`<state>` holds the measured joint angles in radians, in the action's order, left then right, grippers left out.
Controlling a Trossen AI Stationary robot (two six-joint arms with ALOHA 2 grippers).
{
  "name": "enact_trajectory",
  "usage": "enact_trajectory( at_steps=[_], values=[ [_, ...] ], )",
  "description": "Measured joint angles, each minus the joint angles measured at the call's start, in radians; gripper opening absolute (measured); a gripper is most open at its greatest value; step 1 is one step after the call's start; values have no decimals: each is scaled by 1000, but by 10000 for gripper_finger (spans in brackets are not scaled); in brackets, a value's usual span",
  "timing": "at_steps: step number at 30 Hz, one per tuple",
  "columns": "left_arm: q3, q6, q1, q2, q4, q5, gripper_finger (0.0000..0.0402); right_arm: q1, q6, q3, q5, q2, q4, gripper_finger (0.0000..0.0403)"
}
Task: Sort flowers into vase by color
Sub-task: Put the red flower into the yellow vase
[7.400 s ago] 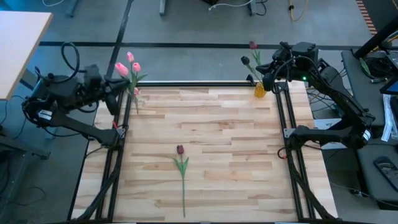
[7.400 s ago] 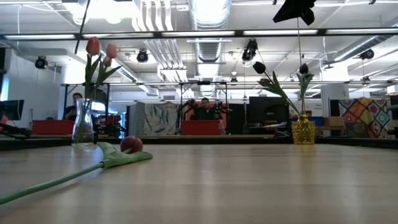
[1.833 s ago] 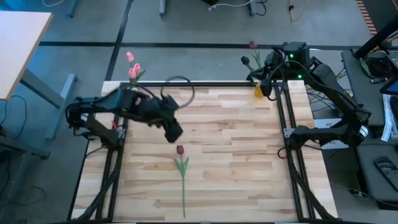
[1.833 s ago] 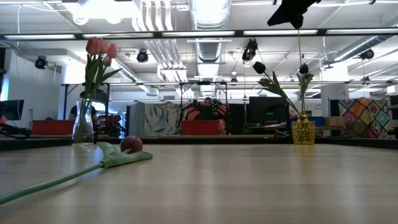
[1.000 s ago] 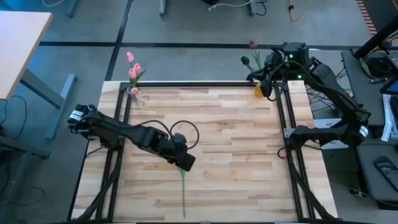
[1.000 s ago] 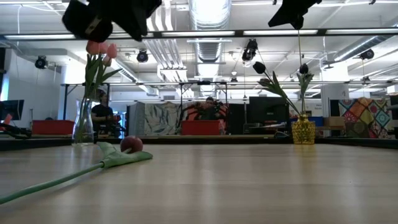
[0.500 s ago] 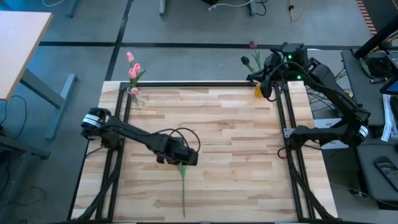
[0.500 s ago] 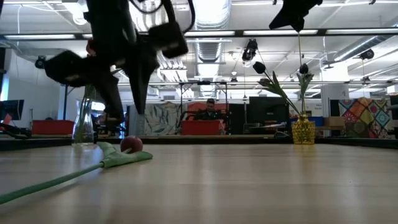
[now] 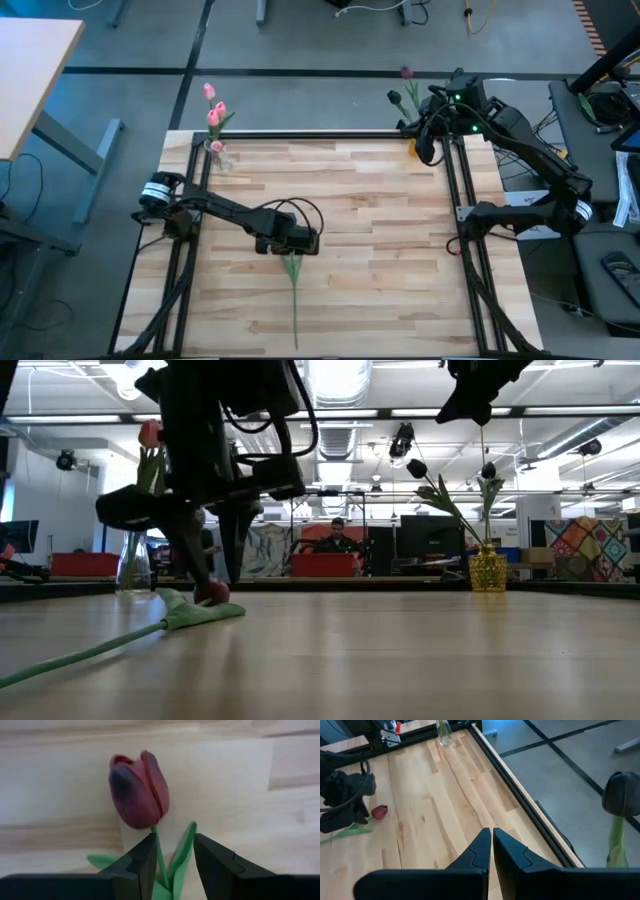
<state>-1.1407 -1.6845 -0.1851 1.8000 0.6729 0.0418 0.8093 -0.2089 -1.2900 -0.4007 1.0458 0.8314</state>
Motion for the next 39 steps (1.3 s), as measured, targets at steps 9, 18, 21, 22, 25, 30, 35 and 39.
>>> enact_trajectory(
  at_steps=[9,18,21,22,25,30,35,39],
  values=[
    [96,-34,4,0,-111,-8,113,0,10,0,0,0,-3,13],
    [107,35,4,0,-148,0,56,0,15,0,0,-9,0,13],
    [107,30,3,0,-164,36,12,0,10,0,4,-20,2,13],
    [107,31,4,-2,-177,55,7,0,8,0,7,-27,3,13],
    [107,76,14,-13,-224,102,7,0,3,0,8,-52,2,13],
    [107,193,67,-65,-330,202,2,0,11,0,8,-102,3,13],
    [107,430,181,-128,-572,248,1,0,45,0,9,-157,2,13],
    [107,631,281,-139,-908,235,1,0,74,0,46,-193,2,13]
  ],
)
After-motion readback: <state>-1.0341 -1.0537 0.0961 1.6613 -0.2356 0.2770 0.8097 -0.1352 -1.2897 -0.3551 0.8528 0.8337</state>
